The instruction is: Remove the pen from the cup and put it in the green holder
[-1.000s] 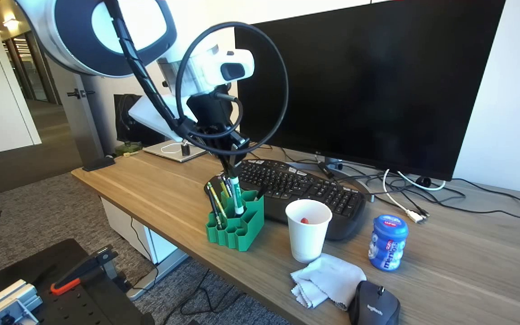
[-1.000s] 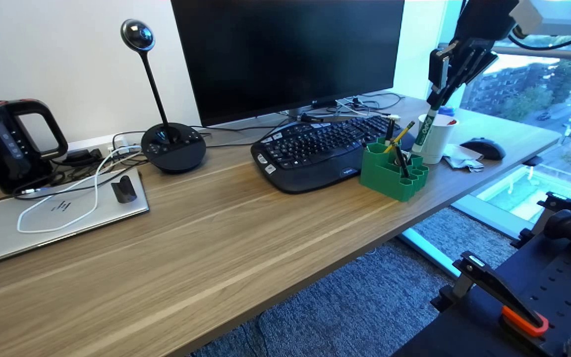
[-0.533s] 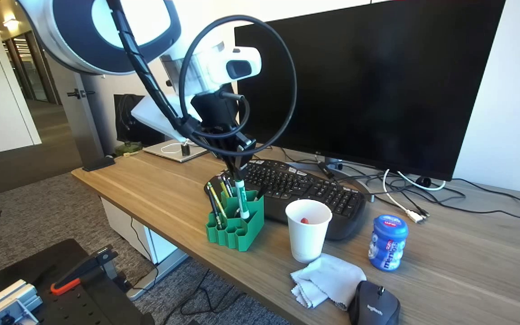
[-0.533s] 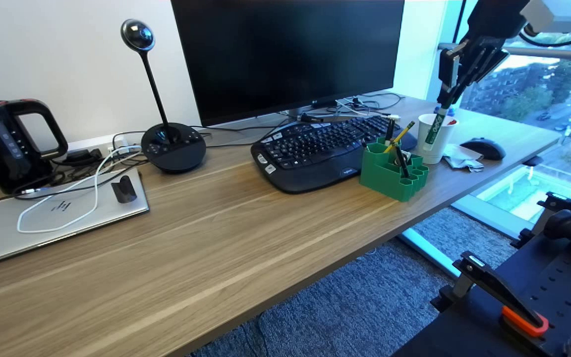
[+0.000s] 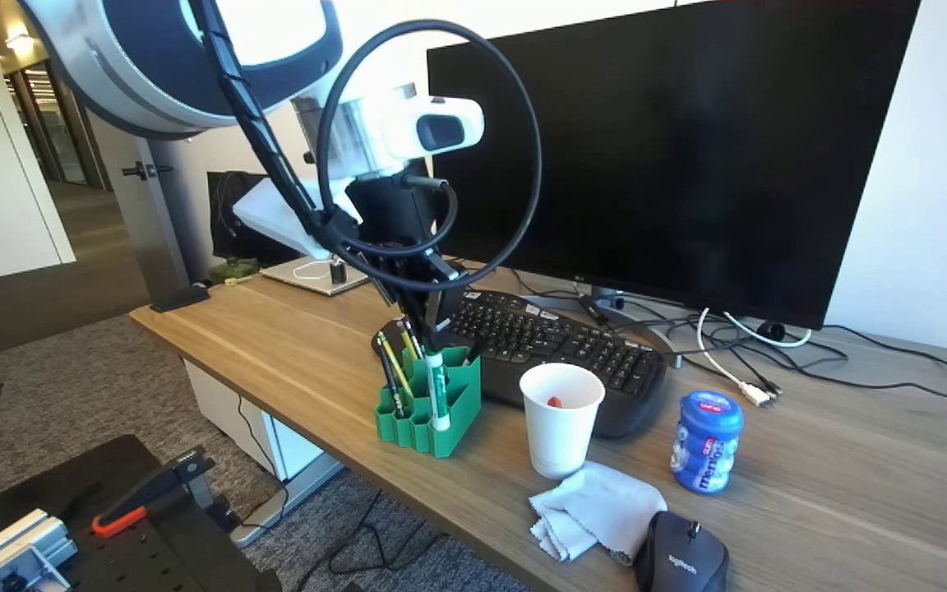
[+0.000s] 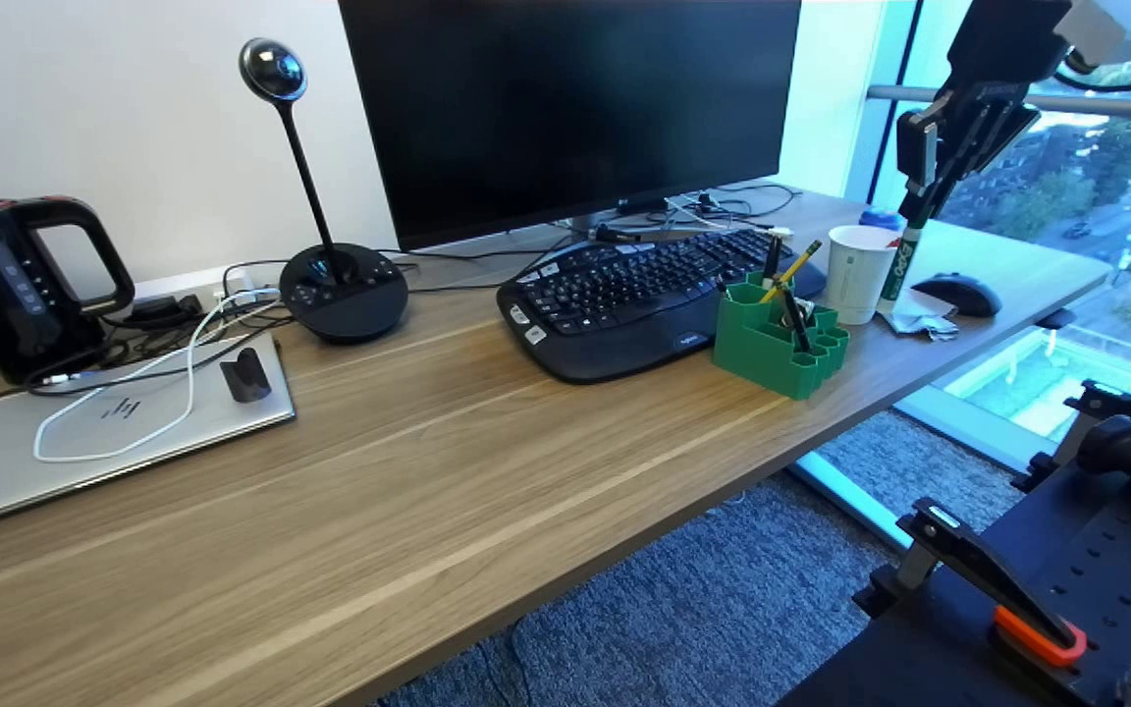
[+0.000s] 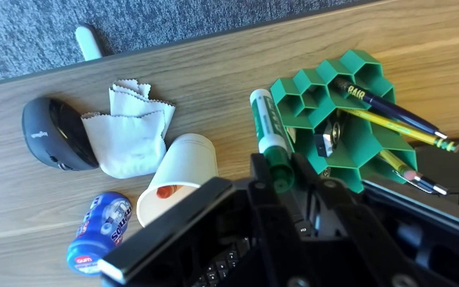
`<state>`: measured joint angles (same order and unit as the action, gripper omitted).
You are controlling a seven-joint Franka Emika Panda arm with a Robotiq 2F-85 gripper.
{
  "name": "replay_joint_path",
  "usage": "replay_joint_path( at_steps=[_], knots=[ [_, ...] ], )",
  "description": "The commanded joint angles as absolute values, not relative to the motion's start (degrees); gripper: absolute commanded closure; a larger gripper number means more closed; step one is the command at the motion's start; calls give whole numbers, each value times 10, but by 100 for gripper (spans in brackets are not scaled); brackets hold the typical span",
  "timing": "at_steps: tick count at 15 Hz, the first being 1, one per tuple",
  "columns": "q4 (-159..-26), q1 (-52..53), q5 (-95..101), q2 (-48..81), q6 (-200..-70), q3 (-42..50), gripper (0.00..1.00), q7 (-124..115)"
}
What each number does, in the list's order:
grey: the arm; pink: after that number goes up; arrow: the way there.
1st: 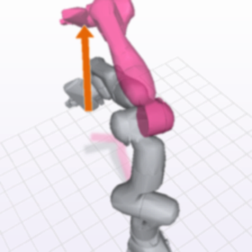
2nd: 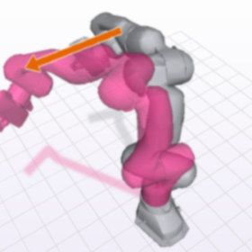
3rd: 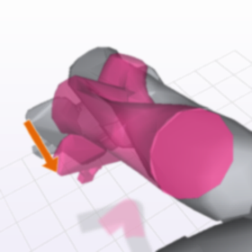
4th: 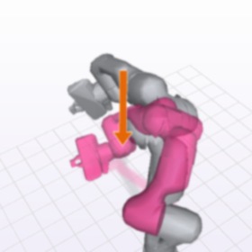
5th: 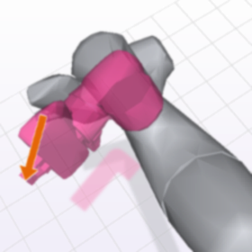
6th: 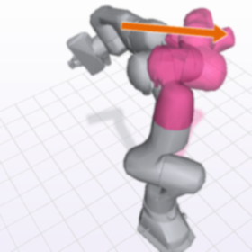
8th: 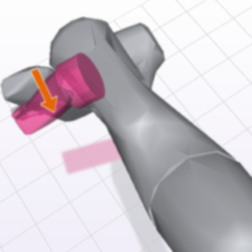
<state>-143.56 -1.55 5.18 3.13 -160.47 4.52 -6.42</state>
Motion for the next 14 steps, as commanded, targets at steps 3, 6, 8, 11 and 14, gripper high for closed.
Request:
replay_joint_path(
  at_steps=[3,6,8,11,14],
  knots=[
    [-1432,-16,30,22,-1573,35,95,-62],
    [-1428,-15,18,30,-1572,30,95,-63],
    [-1427,-15,8,34,-1573,27,95,-62],
    [-1424,-14,10,41,-1577,27,95,-67],
    [-1422,-14,14,47,-1584,28,95,-70]
  ],
)
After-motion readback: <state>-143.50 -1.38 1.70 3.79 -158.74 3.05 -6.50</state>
